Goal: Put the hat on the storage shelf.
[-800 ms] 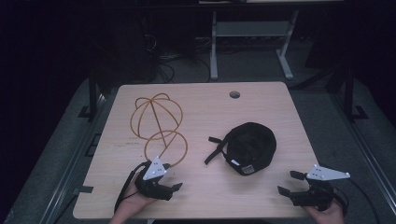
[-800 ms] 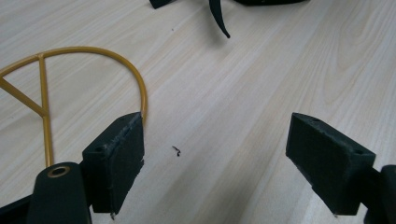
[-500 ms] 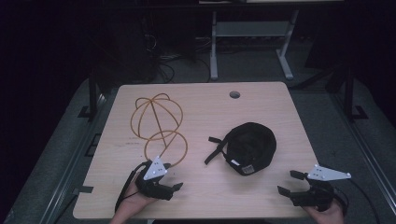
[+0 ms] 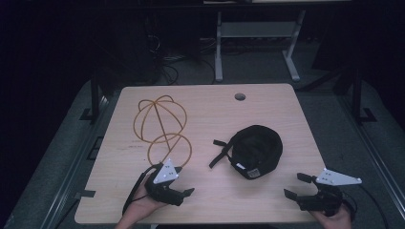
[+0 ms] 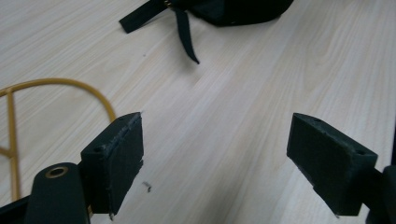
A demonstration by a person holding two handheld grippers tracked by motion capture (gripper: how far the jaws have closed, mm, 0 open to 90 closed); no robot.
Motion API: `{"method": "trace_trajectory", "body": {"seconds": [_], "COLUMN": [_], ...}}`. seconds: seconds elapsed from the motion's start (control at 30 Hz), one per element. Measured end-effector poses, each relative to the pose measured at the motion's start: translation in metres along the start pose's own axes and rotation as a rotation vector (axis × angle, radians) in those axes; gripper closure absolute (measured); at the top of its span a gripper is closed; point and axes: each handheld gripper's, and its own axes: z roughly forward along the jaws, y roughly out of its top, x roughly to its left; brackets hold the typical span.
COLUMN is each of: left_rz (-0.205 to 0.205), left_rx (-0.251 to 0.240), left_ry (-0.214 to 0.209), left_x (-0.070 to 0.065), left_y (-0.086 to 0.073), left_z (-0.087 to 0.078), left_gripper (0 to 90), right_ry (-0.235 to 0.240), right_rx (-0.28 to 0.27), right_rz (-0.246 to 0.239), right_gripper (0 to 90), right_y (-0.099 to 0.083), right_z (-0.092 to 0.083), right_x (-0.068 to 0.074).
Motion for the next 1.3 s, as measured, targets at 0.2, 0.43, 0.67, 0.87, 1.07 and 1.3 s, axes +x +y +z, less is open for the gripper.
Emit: {"method": "trace_trajectory", "body": {"seconds": [0.2, 0.43, 0.67, 0.87, 1.07, 1.3], "left_rz": [0.038, 0.060, 0.067, 0.070, 0.099, 0.164], "left_rx": [0.016, 0.004, -0.012, -0.005, -0.002, 0.023], "left_ry": [-0.025, -0.043, -0.075, -0.114, -0.126, -0.165], "left_x": [-0.008, -0.013, -0.017, -0.022, -0.027, -0.033], "left_y": [0.011, 0.025, 0.040, 0.052, 0.066, 0.086], "left_z": [0.005, 0.007, 0.016, 0.025, 0.031, 0.041], "left_gripper": [18.3, 18.4, 18.8, 22.9, 25.1, 27.1], "right_ry": [-0.003, -0.007, 0.001, 0.024, 0.030, 0.034], "right_rx": [-0.001, 0.011, -0.005, -0.006, -0.007, -0.015], "right_rz": [-0.002, -0.008, -0.013, -0.002, -0.010, -0.006], "right_gripper": [14.2, 14.2, 14.3, 14.3, 14.3, 14.3], "right_y": [0.000, -0.001, 0.000, 0.000, 0.001, 0.002], "right_z": [0.000, 0.001, 0.001, 0.003, 0.003, 0.003], "right_x": [-0.001, -0.001, 0.000, 0.000, 0.001, 0.001]}}
